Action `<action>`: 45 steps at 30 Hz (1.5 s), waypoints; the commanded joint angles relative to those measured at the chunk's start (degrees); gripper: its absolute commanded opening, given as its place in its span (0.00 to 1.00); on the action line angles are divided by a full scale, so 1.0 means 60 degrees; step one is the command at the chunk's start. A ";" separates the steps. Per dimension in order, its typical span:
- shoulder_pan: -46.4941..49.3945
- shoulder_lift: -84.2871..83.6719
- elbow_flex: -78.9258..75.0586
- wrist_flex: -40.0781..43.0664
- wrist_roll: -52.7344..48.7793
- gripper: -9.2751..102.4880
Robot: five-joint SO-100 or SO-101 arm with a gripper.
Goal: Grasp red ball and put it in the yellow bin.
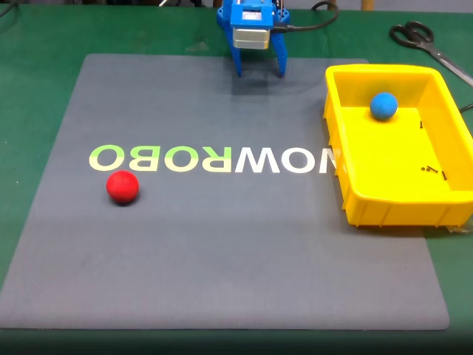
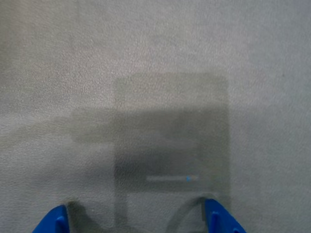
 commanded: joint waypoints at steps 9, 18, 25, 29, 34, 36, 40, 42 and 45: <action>0.1113 -0.0308 -0.1787 -0.0527 -0.0659 0.37; 0.2651 -0.4790 -0.4424 -0.3018 -0.1465 0.37; 0.3325 -0.8438 -0.6035 -0.4819 -0.1641 0.37; 0.3398 -1.0459 -0.7354 -0.5332 -0.1406 0.37; 0.3457 -1.2759 -0.9390 -0.5581 -0.1040 0.37; 0.3501 -1.3579 -1.0210 -0.5581 -0.0967 0.37; 0.3574 -1.4897 -1.1602 -0.5581 -0.0908 0.37; 0.3633 -1.5425 -1.2173 -0.5581 -0.0937 0.37; 0.3735 -1.6260 -1.3110 -0.5522 -0.1025 0.37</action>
